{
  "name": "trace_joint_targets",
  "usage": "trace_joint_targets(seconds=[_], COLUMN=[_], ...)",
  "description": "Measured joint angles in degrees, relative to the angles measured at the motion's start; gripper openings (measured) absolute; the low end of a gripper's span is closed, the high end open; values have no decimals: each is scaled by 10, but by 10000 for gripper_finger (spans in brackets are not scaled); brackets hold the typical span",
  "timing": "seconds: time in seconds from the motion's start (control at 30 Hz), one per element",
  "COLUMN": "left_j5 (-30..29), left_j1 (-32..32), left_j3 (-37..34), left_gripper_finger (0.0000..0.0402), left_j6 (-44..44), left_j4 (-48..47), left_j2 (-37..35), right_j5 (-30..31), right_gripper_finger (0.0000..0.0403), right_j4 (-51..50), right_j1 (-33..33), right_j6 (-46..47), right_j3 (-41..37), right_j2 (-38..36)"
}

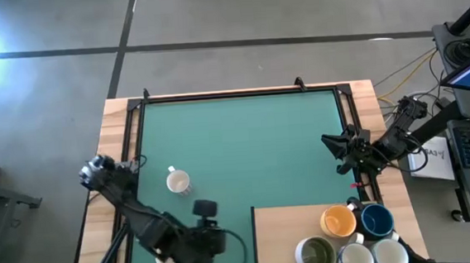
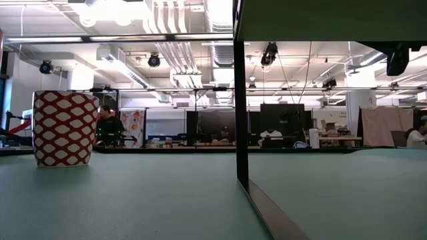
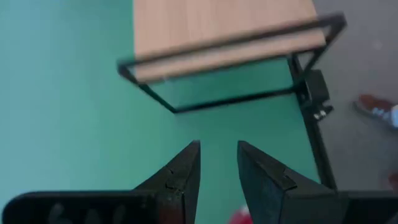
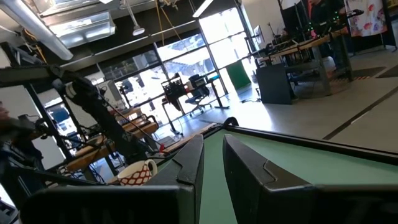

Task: Place coffee mugs
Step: Put the red mug on the shelf

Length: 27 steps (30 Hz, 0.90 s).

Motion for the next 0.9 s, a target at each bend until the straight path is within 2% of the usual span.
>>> trace_joint_targets(seconds=[0.2, 0.3, 0.43, 0.6, 0.9], left_j5=[35, 65, 101, 104, 105], left_j1=[-30, -37, -48, -76, -90], left_j3=[-225, -308, -386, -428, -424], left_gripper_finger=[89, 90, 107, 138, 182], left_j6=[-119, -183, -236, -269, -282], left_j4=[159, 222, 286, 321, 327], left_j2=[-108, -146, -175, -179, -151], right_j5=[0, 0, 0, 0, 0], right_gripper_finger=[50, 50, 50, 50, 50], right_j4=[0, 0, 0, 0, 0], right_j1=[0, 0, 0, 0, 0], right_j6=[0, 0, 0, 0, 0], right_j3=[0, 0, 0, 0, 0], right_j2=[0, 0, 0, 0, 0])
